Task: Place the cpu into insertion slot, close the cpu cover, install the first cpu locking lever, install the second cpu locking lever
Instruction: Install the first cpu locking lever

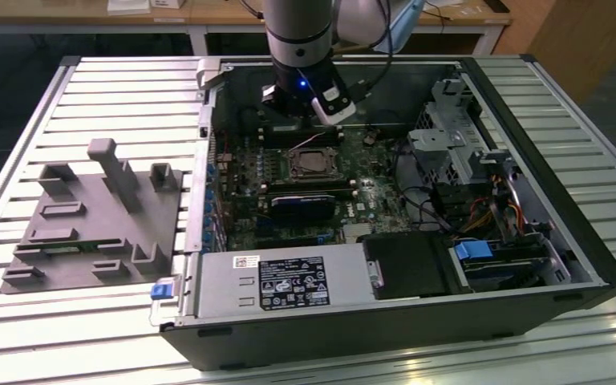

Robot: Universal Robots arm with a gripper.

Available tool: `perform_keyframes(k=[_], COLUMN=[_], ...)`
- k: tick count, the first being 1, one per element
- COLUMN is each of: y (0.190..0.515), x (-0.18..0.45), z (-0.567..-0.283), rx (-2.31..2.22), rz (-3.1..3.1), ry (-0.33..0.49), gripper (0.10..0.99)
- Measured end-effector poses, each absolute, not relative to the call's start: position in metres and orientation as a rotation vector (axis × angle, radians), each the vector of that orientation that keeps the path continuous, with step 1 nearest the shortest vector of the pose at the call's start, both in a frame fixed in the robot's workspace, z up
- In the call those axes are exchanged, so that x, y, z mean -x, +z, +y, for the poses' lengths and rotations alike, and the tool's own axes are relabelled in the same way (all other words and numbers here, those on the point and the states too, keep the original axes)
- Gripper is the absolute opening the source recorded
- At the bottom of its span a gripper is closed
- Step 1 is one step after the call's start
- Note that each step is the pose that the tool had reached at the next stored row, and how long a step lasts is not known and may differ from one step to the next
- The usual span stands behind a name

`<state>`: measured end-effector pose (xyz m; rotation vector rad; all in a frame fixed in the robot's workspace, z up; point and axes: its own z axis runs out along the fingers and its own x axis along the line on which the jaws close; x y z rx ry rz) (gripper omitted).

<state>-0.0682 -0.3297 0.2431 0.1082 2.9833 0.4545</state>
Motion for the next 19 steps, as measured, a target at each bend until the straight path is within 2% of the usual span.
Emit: perform_keyframes(k=[19], y=[0.2357], x=[0.0683], z=[-0.3316], rx=[-0.1], rz=[2.92], ry=[0.457], gripper=[0.102])
